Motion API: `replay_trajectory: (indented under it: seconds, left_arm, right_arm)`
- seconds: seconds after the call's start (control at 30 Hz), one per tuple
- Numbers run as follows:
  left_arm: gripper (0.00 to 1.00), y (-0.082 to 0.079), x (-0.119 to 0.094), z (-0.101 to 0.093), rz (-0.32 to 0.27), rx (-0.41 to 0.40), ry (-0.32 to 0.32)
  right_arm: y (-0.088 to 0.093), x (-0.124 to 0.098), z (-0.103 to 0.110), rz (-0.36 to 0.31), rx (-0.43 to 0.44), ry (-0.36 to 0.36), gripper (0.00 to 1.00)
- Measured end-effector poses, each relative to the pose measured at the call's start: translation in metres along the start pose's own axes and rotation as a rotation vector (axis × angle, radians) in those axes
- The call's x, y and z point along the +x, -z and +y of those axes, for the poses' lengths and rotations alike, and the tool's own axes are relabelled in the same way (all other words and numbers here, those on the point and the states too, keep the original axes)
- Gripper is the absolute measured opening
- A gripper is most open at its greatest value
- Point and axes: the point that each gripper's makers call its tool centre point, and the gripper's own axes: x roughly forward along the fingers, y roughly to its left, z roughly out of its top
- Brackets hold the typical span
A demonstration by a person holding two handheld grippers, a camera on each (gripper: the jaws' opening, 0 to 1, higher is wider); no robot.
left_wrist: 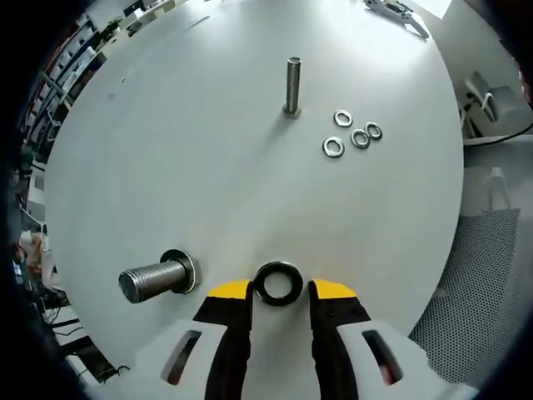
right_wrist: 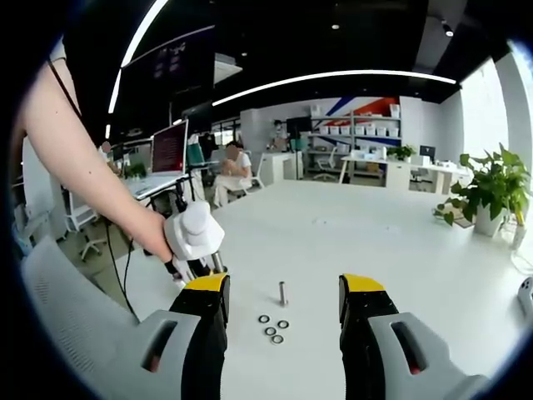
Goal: Place the washer onto the threaded stud by aligning its center hole with the stud, sliding it down to the base, and recovering from edge contact or off-axis alignment until the washer reaches the visible bottom stop.
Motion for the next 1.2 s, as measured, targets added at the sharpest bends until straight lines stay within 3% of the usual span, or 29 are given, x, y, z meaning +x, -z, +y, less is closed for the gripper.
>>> replay_trajectory:
  seconds: [0.47, 0.77, 1.2]
  left_arm:
    - [0.2, -0.001, 0.001, 0.001, -0.011, -0.03, -0.013]
    - [0.2, 0.001, 0.001, 0.003, -0.112, -0.036, -0.014]
    - [0.19, 0.007, -0.009, 0.006, -0.112, -0.024, -0.022]
  right_arm:
    - [0.003, 0.0, 0.0, 0.014, -0.013, 0.003, 0.55]
    - [0.005, 0.0, -0.001, 0.023, -0.019, 0.007, 0.55]
    - [0.008, 0.001, 0.001, 0.033, -0.027, -0.001, 0.55]
